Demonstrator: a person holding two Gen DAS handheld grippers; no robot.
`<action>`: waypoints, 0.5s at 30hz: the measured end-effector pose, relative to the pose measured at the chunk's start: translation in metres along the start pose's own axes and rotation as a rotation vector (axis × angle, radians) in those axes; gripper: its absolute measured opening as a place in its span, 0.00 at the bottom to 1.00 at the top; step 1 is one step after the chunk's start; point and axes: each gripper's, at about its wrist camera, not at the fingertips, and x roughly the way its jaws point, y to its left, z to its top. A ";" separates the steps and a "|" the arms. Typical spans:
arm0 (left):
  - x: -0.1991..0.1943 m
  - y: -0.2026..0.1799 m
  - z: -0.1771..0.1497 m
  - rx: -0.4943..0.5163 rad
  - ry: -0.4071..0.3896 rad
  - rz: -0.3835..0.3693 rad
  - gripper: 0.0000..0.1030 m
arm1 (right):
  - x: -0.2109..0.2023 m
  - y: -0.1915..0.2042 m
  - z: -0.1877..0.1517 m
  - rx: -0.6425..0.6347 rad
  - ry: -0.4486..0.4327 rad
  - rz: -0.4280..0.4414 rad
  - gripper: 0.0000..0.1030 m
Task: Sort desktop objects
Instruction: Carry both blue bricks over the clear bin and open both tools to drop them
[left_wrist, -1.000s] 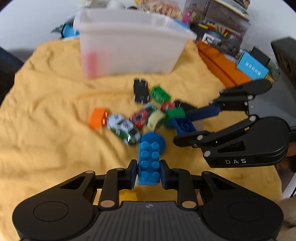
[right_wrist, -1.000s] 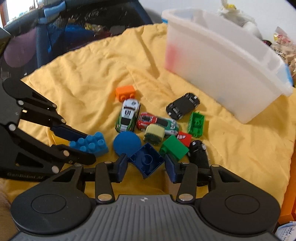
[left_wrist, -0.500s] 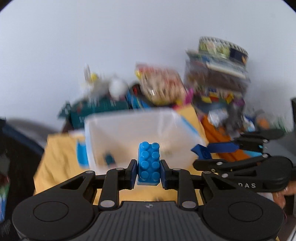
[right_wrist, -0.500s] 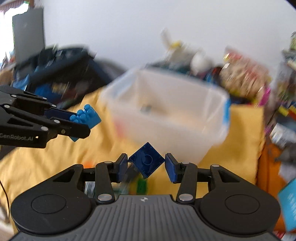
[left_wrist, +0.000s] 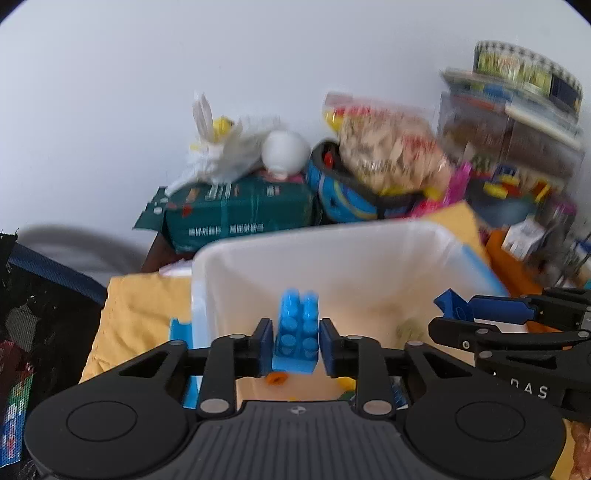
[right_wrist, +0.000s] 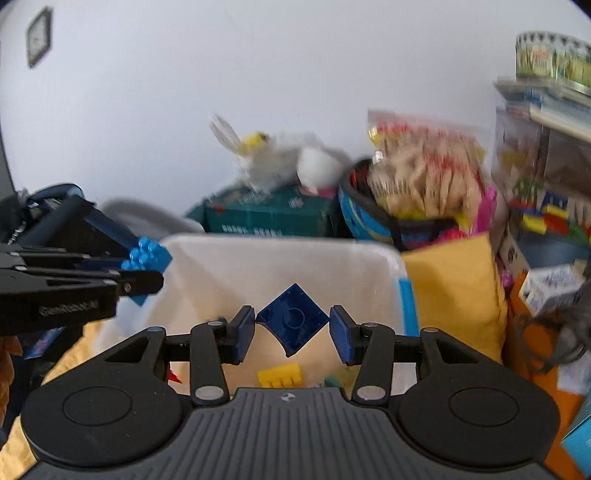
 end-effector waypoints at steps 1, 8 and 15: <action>0.002 0.000 -0.002 0.004 0.008 0.000 0.43 | 0.005 -0.002 -0.003 0.001 0.023 -0.005 0.48; -0.024 -0.002 -0.003 -0.013 -0.041 -0.036 0.47 | 0.009 -0.005 -0.015 -0.001 0.048 0.010 0.54; -0.080 -0.016 -0.030 -0.005 -0.106 -0.040 0.66 | -0.026 -0.009 -0.013 0.013 -0.020 0.054 0.59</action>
